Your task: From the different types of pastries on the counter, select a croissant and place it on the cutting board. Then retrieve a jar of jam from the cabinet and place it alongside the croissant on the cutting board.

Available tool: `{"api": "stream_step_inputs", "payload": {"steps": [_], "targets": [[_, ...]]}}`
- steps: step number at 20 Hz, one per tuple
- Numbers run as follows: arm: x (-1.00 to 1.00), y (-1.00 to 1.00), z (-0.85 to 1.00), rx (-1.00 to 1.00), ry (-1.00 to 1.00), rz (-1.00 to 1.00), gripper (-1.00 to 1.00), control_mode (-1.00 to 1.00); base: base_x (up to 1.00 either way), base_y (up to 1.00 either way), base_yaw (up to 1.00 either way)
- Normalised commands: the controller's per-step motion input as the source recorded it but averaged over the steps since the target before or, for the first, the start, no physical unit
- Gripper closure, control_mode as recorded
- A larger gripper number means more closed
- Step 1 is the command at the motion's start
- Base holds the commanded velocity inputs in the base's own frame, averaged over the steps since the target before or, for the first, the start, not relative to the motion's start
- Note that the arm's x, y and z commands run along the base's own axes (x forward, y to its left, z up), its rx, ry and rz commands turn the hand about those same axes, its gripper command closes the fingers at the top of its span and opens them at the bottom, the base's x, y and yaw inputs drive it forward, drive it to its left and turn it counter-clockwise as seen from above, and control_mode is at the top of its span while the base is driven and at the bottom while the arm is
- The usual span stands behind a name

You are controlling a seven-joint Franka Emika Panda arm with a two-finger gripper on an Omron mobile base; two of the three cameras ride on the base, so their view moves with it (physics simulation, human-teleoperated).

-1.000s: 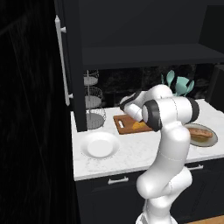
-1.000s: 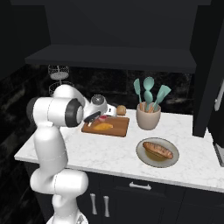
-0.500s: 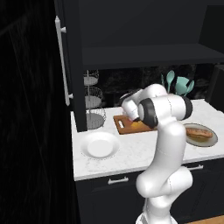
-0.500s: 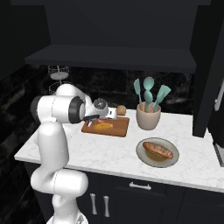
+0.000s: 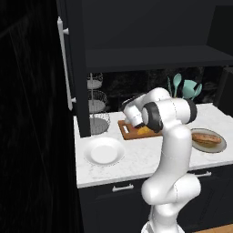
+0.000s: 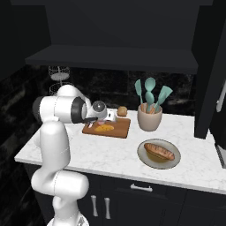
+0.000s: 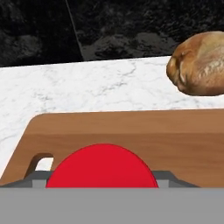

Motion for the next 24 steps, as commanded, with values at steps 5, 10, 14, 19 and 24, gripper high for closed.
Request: {"api": "stream_step_inputs", "payload": {"steps": [5,10,14,19,24], "targets": [[0.02,-0.05,0.24,0.00,0.10,0.04,-1.00,-1.00,0.00,0.00,0.00],[0.01,-0.17,0.69,0.00,0.15,0.00,-1.00,-1.00,0.00,0.00,0.00],[0.05,-0.12,0.72,0.00,0.05,0.00,-1.00,-1.00,0.00,0.00,0.00],[0.00,0.00,0.34,0.00,0.01,0.00,-1.00,-1.00,0.00,0.00,0.00],[-0.35,-0.08,-0.37,0.04,0.00,0.00,-1.00,-1.00,0.00,0.00,0.00]]}}
